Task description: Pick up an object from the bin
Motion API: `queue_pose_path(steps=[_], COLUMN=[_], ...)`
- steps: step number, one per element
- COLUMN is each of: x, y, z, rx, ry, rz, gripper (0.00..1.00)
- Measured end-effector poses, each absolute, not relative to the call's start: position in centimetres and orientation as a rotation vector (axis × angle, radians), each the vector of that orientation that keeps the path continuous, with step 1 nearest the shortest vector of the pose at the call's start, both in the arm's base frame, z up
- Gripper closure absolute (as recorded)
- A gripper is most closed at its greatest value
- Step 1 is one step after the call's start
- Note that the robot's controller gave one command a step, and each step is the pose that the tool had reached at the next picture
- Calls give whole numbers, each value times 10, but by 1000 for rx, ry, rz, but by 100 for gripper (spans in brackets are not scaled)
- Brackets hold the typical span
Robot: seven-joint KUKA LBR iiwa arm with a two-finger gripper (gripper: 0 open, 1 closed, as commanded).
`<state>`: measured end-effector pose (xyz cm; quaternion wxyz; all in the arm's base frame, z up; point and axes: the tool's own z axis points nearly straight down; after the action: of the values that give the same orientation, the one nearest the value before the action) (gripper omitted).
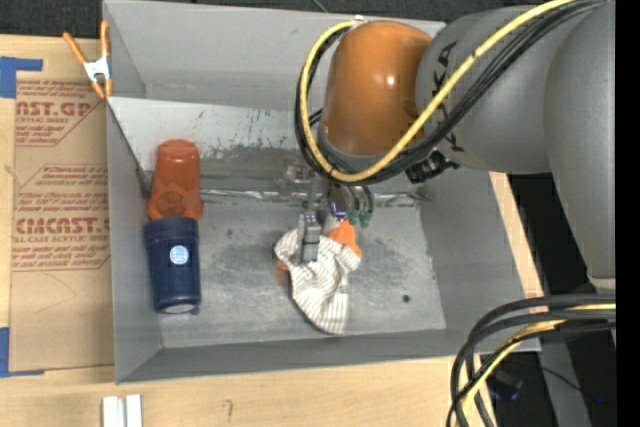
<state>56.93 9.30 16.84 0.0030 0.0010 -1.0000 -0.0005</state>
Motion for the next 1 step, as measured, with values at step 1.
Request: queue_pose_path(steps=[1], x=[571], y=[93], z=[173], rx=[2], ry=[-3143], rz=[-3], gripper=[0])
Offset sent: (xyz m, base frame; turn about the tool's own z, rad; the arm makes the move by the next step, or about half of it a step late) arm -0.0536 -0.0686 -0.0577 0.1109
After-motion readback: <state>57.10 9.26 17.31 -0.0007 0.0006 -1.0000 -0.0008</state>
